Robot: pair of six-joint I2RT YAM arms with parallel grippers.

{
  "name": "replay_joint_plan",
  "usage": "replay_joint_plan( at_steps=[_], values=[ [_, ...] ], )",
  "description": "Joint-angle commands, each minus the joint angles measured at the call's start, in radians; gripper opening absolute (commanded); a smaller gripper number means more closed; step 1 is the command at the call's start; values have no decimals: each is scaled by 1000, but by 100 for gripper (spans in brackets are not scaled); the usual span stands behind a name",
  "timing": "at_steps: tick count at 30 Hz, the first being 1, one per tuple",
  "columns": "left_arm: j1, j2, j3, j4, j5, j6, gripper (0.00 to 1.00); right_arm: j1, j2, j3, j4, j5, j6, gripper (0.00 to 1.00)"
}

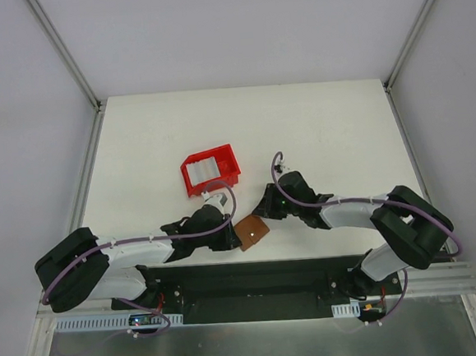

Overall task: Put the credit cards into the card holder
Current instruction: Open the card holder at the center of the board.

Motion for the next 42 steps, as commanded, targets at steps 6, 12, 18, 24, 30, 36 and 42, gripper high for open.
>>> replay_joint_plan(
  at_steps=[6, 12, 18, 24, 30, 36, 42],
  values=[
    [-9, -3, 5, -18, -125, -43, 22, 31, -18, 65, -80, -266, -129, 8],
    [-9, -41, -1, -36, -138, -8, 29, 24, -43, 99, -184, -272, -270, 0],
    [-6, -194, -24, -122, -184, 64, 59, -29, -49, 96, -193, -344, -410, 0],
    [-6, -328, 10, -206, -161, 213, 78, -41, -41, 110, -195, -410, -515, 0],
    [63, -287, 54, -142, -57, 352, 85, -59, -57, 128, -190, -511, -604, 0],
    [147, -199, 50, 13, 242, 446, 86, -61, -95, 171, -225, -577, -679, 1],
    [183, -58, 50, 151, 442, 445, 81, -62, -81, 219, -273, -594, -717, 0]
  ],
)
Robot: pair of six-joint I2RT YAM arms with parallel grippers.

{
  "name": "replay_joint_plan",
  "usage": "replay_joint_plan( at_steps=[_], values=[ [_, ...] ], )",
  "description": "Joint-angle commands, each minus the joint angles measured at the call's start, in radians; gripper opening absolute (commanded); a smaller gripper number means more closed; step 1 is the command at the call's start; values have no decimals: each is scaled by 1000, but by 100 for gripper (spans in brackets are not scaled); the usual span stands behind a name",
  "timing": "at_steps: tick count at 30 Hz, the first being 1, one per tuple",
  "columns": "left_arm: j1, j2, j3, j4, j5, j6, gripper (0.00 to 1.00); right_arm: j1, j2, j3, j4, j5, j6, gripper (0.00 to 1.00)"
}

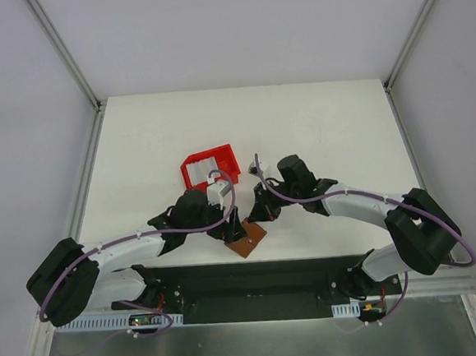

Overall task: Put the credit cards into the card holder
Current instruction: Open the card holder at the center of the board.

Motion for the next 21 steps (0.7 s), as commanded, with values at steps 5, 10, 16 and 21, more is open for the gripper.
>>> replay_joint_plan(
  at_steps=[5, 10, 16, 21],
  values=[
    [11, 95, 29, 157, 195, 32, 65, -5, -26, 69, -52, -60, -74, 0],
    [14, 50, 22, 134, 135, 36, 60, -5, -12, 74, -78, -40, -83, 0],
    [15, 70, 40, 100, 133, 52, 37, -5, -1, 69, -77, -31, -83, 0],
    [15, 113, 54, 121, 179, 46, 35, -5, -4, 68, -71, -22, -80, 0]
  ],
)
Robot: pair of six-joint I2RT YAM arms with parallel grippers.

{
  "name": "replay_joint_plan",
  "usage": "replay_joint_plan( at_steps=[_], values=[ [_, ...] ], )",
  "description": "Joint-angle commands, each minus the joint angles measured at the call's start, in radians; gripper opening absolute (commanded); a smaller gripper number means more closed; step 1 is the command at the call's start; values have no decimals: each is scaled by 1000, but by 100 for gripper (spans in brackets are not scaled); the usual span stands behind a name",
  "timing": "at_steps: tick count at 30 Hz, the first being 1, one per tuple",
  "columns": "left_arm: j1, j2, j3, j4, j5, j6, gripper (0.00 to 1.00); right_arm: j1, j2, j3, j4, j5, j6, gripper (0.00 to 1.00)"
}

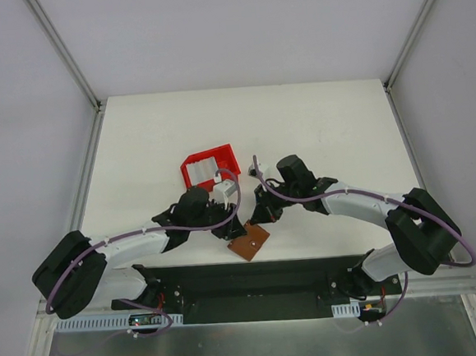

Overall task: Put the credit cards into the card holder
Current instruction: Open the card holder at the center of the board.

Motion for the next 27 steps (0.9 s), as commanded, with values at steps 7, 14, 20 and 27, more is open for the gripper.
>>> replay_joint_plan(
  at_steps=[7, 14, 20, 27],
  values=[
    [8, 40, 40, 24, 35, 20, 32, -8, 1, 36, 18, -4, -16, 0],
    [8, 66, 66, -29, -11, 37, 0, -22, -36, 18, -5, 142, 45, 27],
    [8, 118, 93, -102, -57, 69, 0, -26, -226, -126, 44, 215, 95, 45],
    [8, 175, 120, -107, -59, 112, 0, 26, -135, -170, 159, 118, 157, 46]
  ],
)
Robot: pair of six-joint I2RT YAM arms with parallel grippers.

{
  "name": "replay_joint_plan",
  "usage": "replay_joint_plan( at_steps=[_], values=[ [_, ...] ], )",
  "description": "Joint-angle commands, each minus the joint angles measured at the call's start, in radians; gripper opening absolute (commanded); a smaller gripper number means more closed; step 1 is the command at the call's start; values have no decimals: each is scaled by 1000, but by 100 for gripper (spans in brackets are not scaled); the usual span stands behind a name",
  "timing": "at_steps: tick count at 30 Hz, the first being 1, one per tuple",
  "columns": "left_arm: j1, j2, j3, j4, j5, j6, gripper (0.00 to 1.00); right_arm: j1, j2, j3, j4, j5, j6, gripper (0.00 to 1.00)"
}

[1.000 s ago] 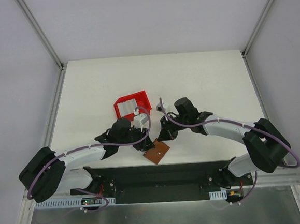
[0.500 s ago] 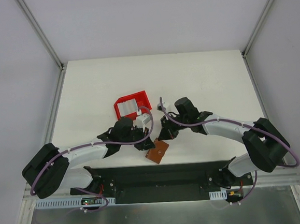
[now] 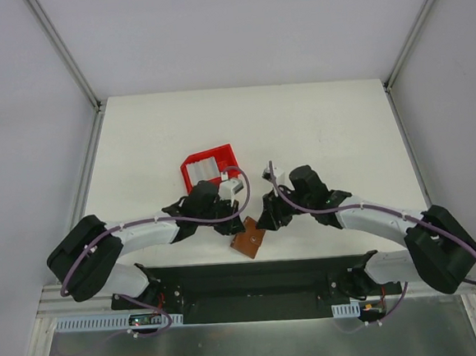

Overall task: Put the credit cards into the card holder
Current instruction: Open the card holder at the center of the board.

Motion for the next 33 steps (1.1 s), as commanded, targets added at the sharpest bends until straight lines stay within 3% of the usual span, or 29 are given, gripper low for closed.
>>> replay_joint_plan(
  at_steps=[1, 12, 25, 29, 33],
  values=[
    [7, 46, 40, -41, -21, 78, 0, 41, 81, -5, 93, -45, 39, 46],
    [9, 101, 41, -26, -28, 112, 0, 51, 260, 3, 171, -94, 39, 47],
    [29, 112, 21, 6, -107, 63, 0, 91, 254, -49, 97, -117, 29, 41],
    [33, 108, 17, 11, -140, 46, 0, 92, 263, -62, 119, -147, 36, 35],
    [33, 112, 18, 12, -179, 5, 0, 104, 291, -48, 140, -203, 39, 19]
  ],
)
